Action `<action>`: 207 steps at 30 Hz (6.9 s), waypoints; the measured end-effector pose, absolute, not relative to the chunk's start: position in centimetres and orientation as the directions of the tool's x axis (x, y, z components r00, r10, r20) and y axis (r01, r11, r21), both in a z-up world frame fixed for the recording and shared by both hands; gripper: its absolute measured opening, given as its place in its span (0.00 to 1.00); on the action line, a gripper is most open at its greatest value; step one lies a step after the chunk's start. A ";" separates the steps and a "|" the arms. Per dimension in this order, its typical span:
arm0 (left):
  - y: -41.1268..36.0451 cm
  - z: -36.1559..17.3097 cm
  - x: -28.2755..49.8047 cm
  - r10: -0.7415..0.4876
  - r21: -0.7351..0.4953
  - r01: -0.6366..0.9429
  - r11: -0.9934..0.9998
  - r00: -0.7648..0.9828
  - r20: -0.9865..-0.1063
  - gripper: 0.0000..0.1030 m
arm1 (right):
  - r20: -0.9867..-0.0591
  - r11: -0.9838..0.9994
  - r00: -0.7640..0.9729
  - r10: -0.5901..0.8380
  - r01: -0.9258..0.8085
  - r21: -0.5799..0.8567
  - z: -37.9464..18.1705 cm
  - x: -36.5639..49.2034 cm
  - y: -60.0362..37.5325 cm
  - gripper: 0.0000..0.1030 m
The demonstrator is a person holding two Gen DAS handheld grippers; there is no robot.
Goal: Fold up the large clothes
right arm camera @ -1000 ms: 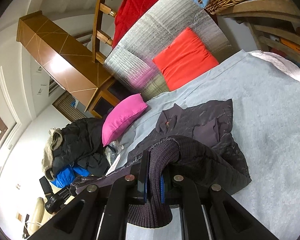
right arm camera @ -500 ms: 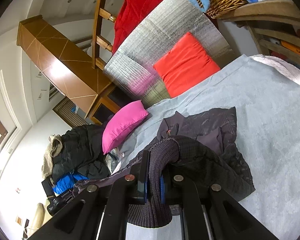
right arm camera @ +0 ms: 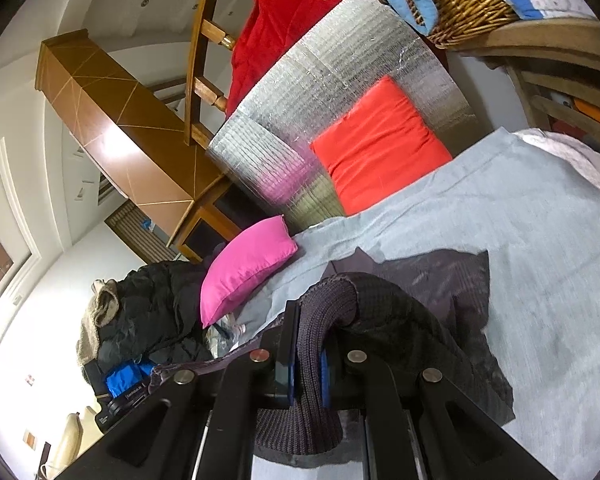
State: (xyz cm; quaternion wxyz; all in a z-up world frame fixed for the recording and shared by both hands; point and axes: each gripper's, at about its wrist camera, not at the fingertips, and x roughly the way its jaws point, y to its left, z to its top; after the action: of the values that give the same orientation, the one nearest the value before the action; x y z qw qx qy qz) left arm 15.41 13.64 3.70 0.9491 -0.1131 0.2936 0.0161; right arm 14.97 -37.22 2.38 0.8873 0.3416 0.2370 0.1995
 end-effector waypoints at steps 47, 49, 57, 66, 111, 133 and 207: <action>11.0 -4.5 35.9 -0.017 -0.107 -0.094 0.990 0.667 -0.745 0.09 | -0.510 0.737 0.747 0.427 0.039 0.674 -5.9 37.7 -37.9 0.08; 10.9 -5.1 36.5 -0.013 -0.103 -0.099 0.990 0.657 -0.753 0.09 | -0.526 0.743 0.737 0.425 0.048 0.667 -6.6 38.4 -37.9 0.08; 10.4 -7.0 38.3 0.009 -0.083 -0.118 0.990 0.628 -0.779 0.09 | -0.579 0.752 0.703 0.412 0.096 0.652 -9.0 40.9 -37.9 0.08; 10.7 -8.8 39.7 -0.002 -0.107 -0.138 0.985 0.603 -0.798 0.10 | -0.608 0.724 0.669 0.428 0.150 0.674 -11.2 42.2 -38.3 0.08; 13.6 -7.7 32.9 -0.068 -0.047 0.050 0.998 0.645 -0.761 0.80 | -0.623 0.884 0.699 0.352 -0.029 0.466 -7.1 32.0 -39.3 1.00; 8.9 -11.1 44.3 -0.127 -0.028 0.186 0.982 0.546 -0.828 0.80 | -0.708 0.895 0.563 0.426 -0.144 0.423 -11.1 45.7 -37.2 1.00; 0.7 -13.5 28.9 0.165 0.133 -0.099 0.986 0.657 -0.735 0.81 | -0.705 0.994 0.701 -0.106 0.080 -0.070 -15.6 32.1 -25.4 0.93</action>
State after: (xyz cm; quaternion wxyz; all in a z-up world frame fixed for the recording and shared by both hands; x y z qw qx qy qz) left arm 28.88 0.71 -13.53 0.9094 0.0405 0.4076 0.0724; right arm 32.06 -25.39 -15.61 0.9220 -0.0172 0.3834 -0.0504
